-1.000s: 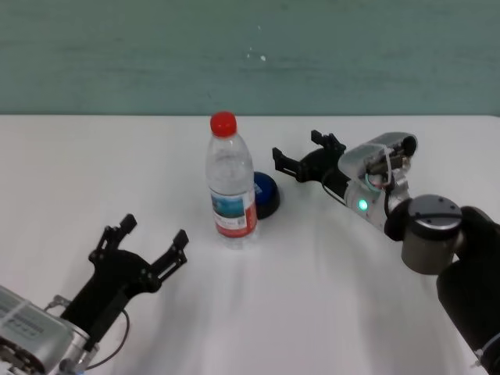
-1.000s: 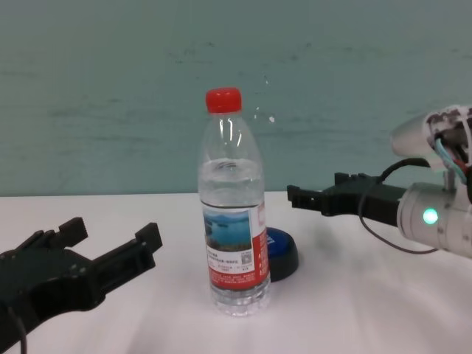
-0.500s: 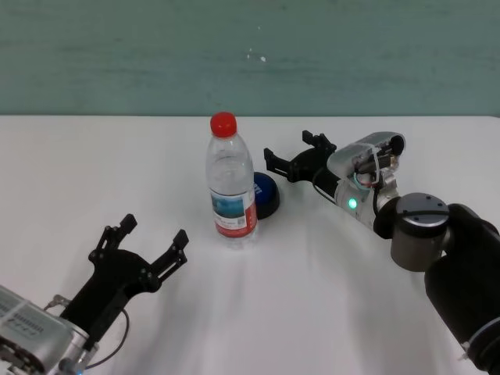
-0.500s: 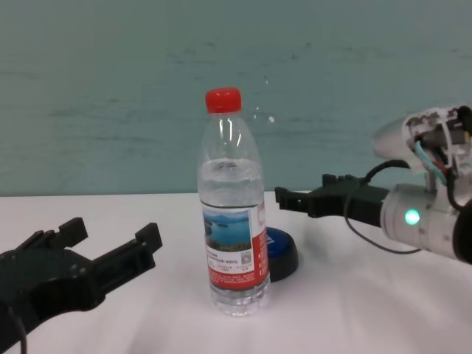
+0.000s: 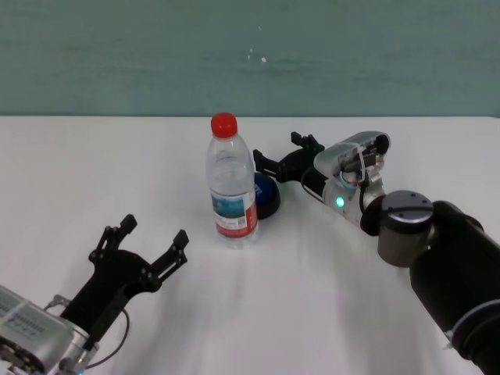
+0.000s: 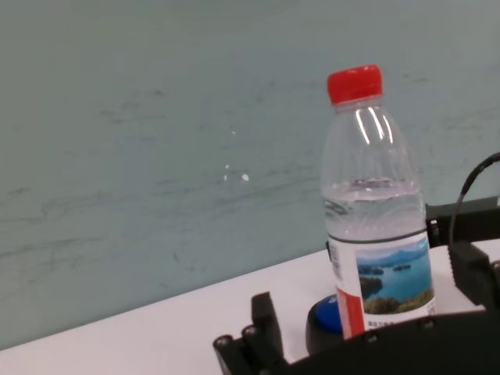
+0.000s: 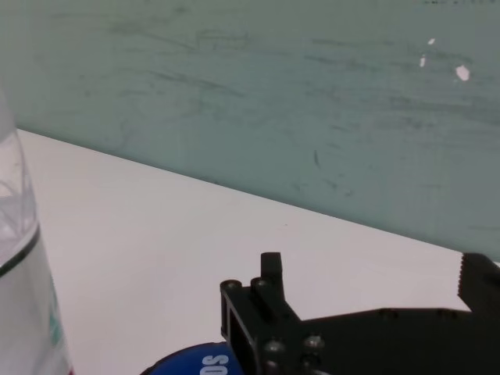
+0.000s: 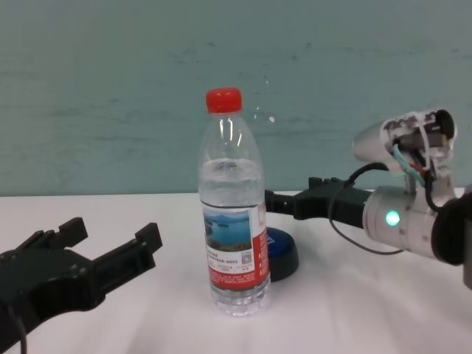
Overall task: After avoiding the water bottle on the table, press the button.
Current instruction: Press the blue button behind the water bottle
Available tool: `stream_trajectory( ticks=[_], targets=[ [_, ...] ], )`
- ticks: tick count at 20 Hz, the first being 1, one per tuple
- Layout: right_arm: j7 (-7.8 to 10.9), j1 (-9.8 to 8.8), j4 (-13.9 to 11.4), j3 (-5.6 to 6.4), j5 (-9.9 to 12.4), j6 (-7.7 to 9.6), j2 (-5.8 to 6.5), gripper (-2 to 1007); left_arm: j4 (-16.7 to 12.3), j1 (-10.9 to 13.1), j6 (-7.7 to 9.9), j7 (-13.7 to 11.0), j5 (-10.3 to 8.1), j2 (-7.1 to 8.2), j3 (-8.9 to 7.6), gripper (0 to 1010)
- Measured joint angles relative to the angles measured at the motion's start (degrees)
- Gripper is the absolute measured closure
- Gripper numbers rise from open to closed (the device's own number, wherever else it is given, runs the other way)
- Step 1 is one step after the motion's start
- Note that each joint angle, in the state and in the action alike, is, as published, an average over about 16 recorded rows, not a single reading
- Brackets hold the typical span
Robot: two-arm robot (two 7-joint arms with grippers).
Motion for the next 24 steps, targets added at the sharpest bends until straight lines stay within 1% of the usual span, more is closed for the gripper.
stream_trajectory(
  ticks=[11, 17, 21, 24],
  targets=[
    [1.33, 3.46, 7.71, 0.13, -0.37, -1.38, -1.81, 1, 0.0, 0.0, 0.0, 0.0, 0.0, 0.0, 0.0, 0],
    [2.03, 5.01, 11.51, 0.31, -0.66, -2.08, -2.65, 1, 0.0, 0.0, 0.0, 0.0, 0.0, 0.0, 0.0, 0],
    [2.29, 5.36, 12.49, 0.41, -0.94, -2.26, -3.0, 1, 0.0, 0.0, 0.0, 0.0, 0.0, 0.0, 0.0, 0],
    [2.23, 4.93, 11.66, 0.5, -1.13, -2.01, -2.97, 1, 0.0, 0.0, 0.0, 0.0, 0.0, 0.0, 0.0, 0]
  ],
)
